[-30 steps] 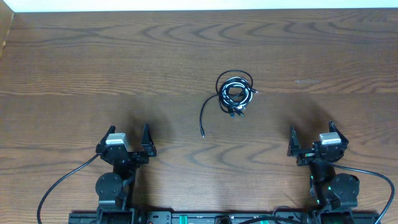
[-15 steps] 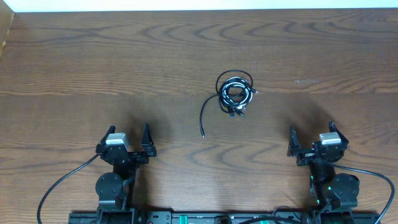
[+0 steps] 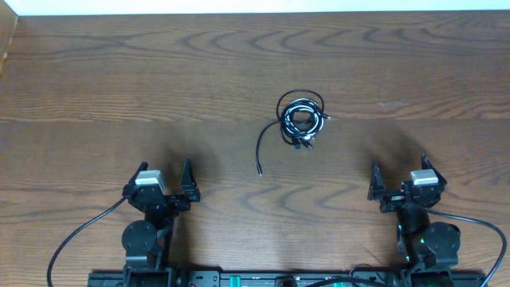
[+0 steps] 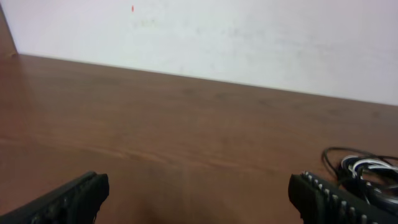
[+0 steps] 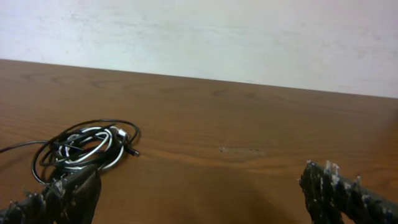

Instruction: Untangle cables

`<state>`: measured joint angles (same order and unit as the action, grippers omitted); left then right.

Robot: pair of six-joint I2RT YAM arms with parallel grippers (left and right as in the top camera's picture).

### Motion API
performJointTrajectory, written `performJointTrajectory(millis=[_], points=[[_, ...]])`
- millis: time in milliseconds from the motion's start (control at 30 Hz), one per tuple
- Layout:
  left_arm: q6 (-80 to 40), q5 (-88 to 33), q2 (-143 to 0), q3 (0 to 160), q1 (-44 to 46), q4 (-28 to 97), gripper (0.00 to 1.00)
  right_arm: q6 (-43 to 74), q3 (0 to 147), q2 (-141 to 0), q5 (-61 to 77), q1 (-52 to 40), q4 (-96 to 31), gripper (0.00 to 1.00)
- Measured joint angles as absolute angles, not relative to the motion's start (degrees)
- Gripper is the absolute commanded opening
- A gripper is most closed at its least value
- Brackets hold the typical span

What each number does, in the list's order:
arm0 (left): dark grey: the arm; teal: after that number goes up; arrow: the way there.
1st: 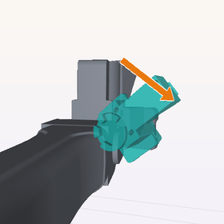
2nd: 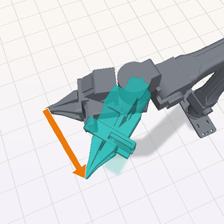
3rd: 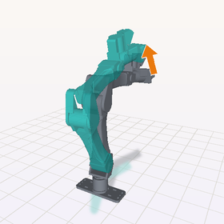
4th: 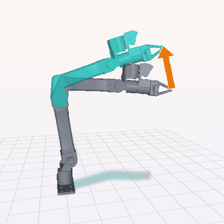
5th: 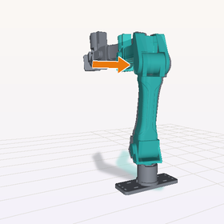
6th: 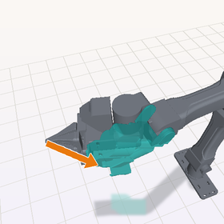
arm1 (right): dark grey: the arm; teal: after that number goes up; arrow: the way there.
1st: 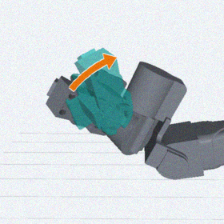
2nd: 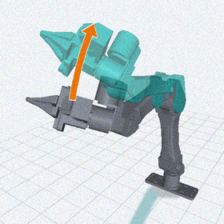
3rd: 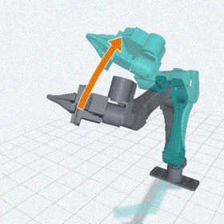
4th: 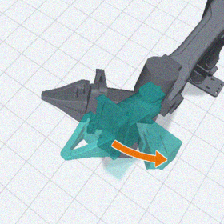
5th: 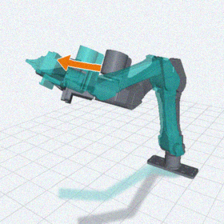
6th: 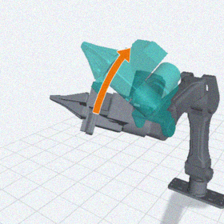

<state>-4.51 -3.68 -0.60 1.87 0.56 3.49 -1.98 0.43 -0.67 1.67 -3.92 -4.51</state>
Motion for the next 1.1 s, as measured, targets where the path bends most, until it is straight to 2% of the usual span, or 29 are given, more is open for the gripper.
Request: performJointTrajectory(millis=[200,367,767,933,1100], points=[[-6.9,-3.75,-3.92,5.82,0.54,13.54,0.98,-0.99,6.79,-2.5,-0.1,-3.92,-15.81,0.99],[-7.51,-3.97,-13.96,15.25,0.54,21.1,0.98,-0.67,13.04,-9.02,-0.89,-3.92,-21.19,0.99],[-12.03,-6.37,-40.07,38.94,0.54,46.65,0.98,-0.4,34.98,-43.86,-0.05,-3.9,-39.42,0.99],[-13.32,-7.94,-47.16,50.3,0.54,50.74,0.98,-0.38,38.94,-50.24,5.34,-3.88,-39.57,0.99],[-13.54,-9.02,-47.4,50.74,0.54,51.42,0.98,3.2,39.07,-50.24,10.37,-3.88,-36.05,0.99]])
